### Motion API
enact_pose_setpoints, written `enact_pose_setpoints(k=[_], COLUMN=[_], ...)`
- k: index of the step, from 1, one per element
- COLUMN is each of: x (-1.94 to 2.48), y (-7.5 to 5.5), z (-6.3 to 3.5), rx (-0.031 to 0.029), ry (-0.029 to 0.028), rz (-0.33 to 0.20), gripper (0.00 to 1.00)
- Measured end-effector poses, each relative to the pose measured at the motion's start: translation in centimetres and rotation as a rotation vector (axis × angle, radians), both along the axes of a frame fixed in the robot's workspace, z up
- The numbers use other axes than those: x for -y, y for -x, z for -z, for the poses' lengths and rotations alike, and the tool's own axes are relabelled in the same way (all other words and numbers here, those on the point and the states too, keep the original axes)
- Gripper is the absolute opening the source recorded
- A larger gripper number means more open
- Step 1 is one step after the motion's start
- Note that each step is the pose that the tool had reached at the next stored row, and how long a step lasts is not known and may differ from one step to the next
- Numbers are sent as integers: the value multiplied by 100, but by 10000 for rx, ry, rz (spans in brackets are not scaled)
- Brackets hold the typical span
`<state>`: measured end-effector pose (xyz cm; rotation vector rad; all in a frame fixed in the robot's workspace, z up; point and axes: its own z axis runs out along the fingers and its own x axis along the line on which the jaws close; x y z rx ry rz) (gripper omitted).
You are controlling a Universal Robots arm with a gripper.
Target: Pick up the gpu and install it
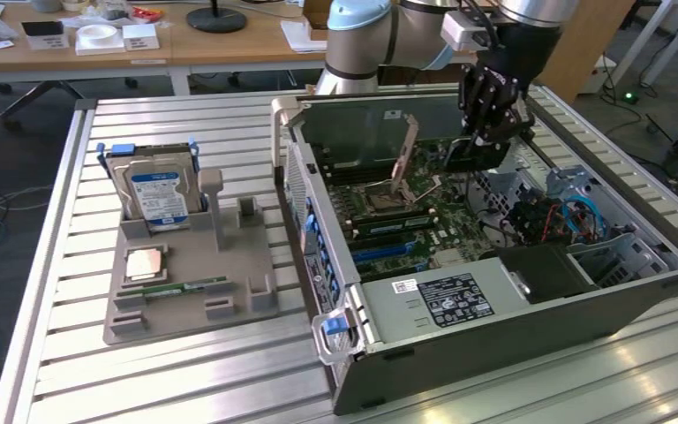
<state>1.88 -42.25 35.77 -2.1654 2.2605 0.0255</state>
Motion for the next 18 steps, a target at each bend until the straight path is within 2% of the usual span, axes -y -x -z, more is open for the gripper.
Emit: enact_pose_setpoints(k=[6, 14, 18], x=[2, 3, 26], y=[37, 89, 105], z=[29, 131, 140], rx=[0, 0, 1], ry=[-3, 1, -2], rz=[99, 191, 191], gripper=[27, 27, 27])
